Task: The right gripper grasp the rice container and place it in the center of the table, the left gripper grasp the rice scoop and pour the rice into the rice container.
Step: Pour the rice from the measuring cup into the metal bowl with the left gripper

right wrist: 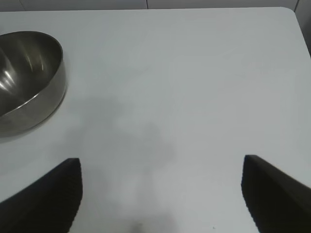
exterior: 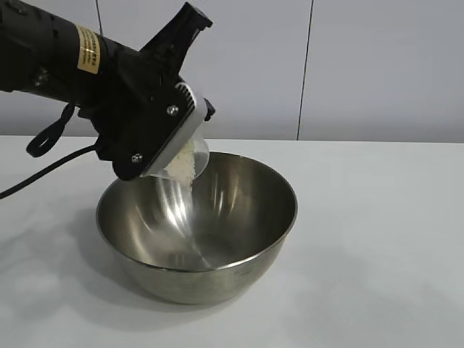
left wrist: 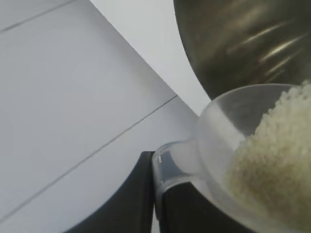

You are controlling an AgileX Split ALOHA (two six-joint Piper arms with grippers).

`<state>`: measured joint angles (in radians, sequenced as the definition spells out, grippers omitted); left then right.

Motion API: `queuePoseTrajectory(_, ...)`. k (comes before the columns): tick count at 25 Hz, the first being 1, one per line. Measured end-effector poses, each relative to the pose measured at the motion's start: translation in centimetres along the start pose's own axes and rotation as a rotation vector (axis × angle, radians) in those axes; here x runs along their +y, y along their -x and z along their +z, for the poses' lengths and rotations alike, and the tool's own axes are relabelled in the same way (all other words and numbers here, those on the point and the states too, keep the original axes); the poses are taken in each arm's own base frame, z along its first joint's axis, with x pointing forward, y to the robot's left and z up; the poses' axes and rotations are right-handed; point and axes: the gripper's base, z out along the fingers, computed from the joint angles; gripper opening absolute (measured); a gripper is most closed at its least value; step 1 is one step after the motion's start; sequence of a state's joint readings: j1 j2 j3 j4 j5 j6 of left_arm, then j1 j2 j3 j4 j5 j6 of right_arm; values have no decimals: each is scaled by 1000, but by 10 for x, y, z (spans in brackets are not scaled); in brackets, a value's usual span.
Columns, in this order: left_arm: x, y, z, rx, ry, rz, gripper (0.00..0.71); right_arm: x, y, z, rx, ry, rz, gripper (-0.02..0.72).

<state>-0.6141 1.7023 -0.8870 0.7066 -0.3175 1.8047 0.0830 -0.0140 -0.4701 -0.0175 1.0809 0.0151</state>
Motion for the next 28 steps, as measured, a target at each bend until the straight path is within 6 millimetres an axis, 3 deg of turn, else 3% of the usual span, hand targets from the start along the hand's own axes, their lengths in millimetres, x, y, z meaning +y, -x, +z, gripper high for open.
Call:
queuePoseTrajectory(7, 1, 4, 1, -69, -9, 193, 3, 0, 0, 0, 0, 0, -1, 610)
queuePoseTrajectory(14, 19, -4, 4, -49, 28, 235, 3, 0, 0, 0, 0, 0, -1, 610)
queuePoseTrajectory(19, 26, 3, 5, -64, 38, 247, 3, 0, 0, 0, 0, 0, -1, 610)
queuePoseTrajectory(23, 29, 5, 6, -69, 42, 179, 3, 0, 0, 0, 0, 0, -1, 610)
queuePoseTrajectory(28, 29, 3, 6, -57, 37, -122, 3, 0, 0, 0, 0, 0, -1, 610)
